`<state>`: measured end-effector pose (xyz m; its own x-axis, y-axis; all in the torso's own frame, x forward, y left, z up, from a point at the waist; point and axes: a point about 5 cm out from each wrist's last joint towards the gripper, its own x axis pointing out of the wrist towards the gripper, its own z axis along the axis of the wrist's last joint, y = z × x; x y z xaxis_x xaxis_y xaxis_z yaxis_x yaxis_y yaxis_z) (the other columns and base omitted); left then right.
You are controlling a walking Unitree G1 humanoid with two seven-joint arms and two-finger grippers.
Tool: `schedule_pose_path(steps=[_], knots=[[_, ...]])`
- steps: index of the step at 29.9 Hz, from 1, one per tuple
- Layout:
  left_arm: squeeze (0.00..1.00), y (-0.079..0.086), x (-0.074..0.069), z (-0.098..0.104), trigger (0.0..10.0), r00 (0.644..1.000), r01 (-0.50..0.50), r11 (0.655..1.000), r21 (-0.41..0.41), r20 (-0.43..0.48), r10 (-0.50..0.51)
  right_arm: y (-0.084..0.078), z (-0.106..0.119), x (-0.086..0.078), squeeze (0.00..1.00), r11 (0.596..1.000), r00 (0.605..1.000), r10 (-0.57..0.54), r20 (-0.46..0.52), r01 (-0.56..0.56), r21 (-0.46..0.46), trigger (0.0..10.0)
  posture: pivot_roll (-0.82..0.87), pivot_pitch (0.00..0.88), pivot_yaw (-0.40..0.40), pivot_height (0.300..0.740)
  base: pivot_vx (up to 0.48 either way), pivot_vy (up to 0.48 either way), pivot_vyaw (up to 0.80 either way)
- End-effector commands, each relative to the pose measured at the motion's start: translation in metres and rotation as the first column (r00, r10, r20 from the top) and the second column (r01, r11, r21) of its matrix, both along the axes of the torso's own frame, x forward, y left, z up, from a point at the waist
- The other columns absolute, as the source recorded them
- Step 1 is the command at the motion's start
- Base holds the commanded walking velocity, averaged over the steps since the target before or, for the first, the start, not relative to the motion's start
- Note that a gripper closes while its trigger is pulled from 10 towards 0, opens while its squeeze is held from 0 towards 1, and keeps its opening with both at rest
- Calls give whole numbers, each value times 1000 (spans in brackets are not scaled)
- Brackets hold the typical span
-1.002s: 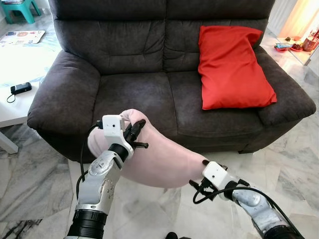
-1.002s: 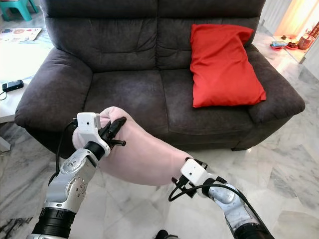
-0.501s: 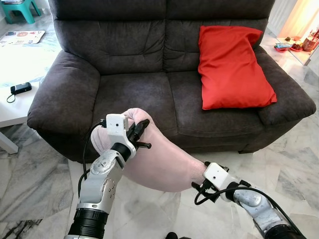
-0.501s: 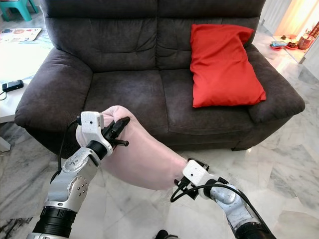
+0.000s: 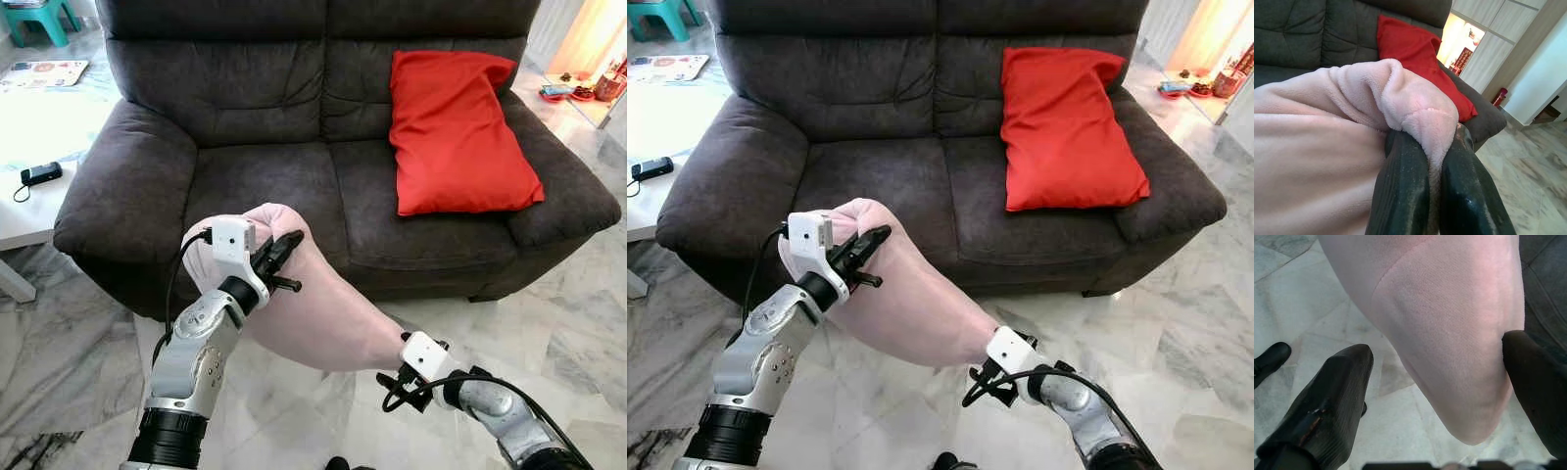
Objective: Move the pillow to the sofa from floor
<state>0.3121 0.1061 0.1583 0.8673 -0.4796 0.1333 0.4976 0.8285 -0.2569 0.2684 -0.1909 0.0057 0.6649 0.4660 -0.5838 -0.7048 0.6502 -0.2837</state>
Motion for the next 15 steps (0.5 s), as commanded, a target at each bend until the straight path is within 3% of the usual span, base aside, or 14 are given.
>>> schedule_pose_path(steps=[1,7,11,15], knots=[[0,-6,-2,30,10000,991,51,998,-32,127,-46,0,-5,-4,0,1000,1000,-4,-20,4,1,10000,-20,120,-41,740,0,0,0],[0,-7,-3,31,10000,990,58,998,-38,130,-52,-4,-6,-4,0,1000,1000,-26,-10,26,-7,10000,-17,122,-42,740,0,0,0],[0,-8,-4,30,10000,990,71,997,-28,124,-67,-17,2,6,0,990,989,-129,69,132,-44,10000,-22,121,-41,740,0,0,0],[0,-9,-4,29,10000,990,74,997,-27,122,-70,-23,4,10,0,983,982,-169,86,175,-63,10000,-22,119,-41,740,0,0,0]])
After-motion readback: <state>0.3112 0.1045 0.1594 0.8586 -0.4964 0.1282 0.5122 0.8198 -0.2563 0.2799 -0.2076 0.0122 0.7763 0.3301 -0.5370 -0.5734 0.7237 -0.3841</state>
